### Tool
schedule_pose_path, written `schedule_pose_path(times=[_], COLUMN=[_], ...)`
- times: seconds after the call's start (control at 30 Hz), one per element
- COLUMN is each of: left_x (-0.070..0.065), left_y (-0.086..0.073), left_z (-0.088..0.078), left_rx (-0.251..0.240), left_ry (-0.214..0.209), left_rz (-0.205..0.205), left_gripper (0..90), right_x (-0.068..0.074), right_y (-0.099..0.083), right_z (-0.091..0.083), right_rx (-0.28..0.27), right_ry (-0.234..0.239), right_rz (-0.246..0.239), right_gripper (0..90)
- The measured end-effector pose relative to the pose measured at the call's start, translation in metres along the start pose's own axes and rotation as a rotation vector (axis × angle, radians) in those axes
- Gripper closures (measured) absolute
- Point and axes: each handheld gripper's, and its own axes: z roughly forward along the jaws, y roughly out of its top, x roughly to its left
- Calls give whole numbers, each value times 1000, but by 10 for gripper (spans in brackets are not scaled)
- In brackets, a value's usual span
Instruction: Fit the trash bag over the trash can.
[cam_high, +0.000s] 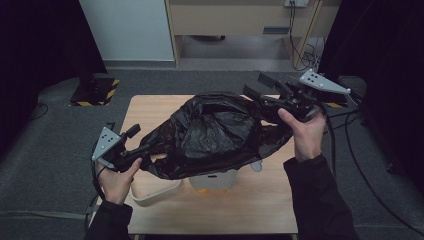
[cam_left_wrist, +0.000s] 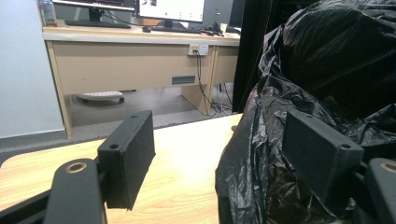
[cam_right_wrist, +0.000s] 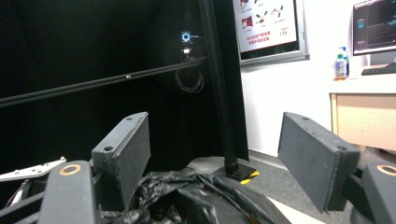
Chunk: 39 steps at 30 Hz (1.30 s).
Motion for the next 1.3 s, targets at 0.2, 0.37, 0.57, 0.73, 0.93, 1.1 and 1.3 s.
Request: schedule_pose_path(times=[0.2, 0.37, 0.57, 0.73, 0.93, 1.1, 1.3], left_x=[-2, -3, -4, -4, -5, -4, -5], left_y=[-2, -3, -3, -3, -4, -4, -4], left_z=[3, 4, 4, 4, 4, 4, 5], left_rx=[14, 19, 16, 19, 21, 22, 27], left_ry=[-4, -7, -11, -10, -11, -9, -11], left_rz=[-3, -2, -4, -3, -3, -4, -2], left_gripper=[250, 250, 250, 250, 250, 250, 250], right_x=[9, 21, 35, 50, 62, 60, 54], right_y=[9, 13, 15, 9, -11, -35, -60], right_z=[16, 34, 56, 74, 94, 102, 107], right_rx=[-7, 7, 32, 78, 203, 343, 509], right_ry=[2, 20, 41, 71, 84, 55, 37], right_rz=[-3, -15, -38, -41, -72, -79, -88], right_gripper=[303, 352, 411, 489, 532, 555, 523])
